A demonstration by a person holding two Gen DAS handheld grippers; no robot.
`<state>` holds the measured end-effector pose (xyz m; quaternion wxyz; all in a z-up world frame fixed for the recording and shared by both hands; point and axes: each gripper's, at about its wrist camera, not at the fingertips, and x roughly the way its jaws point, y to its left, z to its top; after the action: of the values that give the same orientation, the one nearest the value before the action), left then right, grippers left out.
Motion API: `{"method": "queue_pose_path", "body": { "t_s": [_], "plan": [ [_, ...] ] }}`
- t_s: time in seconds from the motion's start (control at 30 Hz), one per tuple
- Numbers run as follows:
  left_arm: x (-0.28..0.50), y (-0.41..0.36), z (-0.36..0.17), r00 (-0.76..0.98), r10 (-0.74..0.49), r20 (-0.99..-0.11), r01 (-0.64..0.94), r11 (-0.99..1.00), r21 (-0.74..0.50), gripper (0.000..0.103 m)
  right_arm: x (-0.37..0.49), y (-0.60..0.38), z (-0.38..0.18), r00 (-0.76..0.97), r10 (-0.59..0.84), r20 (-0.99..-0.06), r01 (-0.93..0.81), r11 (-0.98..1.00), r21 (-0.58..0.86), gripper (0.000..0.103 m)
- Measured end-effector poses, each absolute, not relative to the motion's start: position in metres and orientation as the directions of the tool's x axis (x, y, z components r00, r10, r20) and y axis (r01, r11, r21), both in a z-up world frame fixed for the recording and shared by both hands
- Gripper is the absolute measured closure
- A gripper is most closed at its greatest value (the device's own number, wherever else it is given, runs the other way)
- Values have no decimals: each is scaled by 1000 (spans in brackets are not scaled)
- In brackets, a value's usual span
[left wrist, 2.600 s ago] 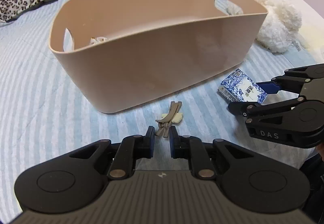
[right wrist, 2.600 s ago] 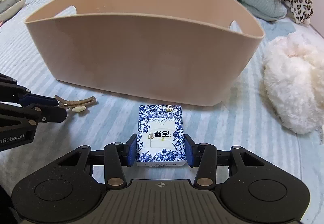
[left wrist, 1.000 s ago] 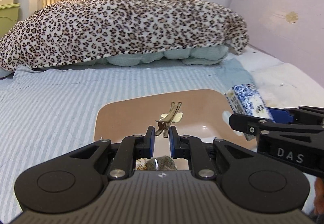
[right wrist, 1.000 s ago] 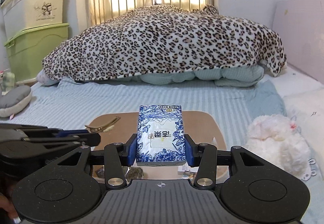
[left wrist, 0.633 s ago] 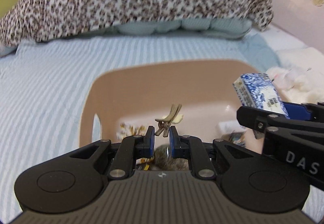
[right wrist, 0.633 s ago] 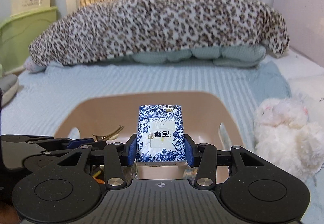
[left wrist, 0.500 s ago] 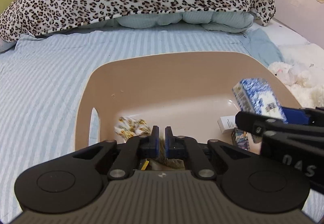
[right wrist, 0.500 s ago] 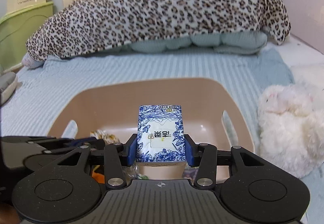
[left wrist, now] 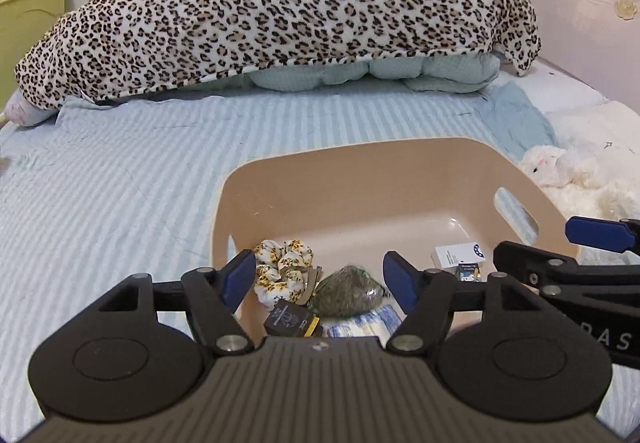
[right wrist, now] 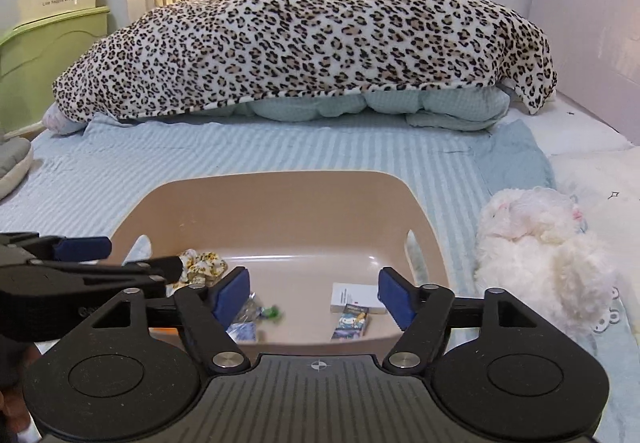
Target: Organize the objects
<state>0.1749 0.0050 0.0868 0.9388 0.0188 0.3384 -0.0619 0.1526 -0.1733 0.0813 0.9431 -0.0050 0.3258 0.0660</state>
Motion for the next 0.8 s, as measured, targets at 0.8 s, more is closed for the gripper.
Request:
{"method": "queue_pose_path", "body": {
  "t_s": [0.8],
  "plan": [
    [71,24,122,795,-91,-600,116,993,2,20,61,-189,97,775,107,-623,-102,994,44,5]
  ]
}}
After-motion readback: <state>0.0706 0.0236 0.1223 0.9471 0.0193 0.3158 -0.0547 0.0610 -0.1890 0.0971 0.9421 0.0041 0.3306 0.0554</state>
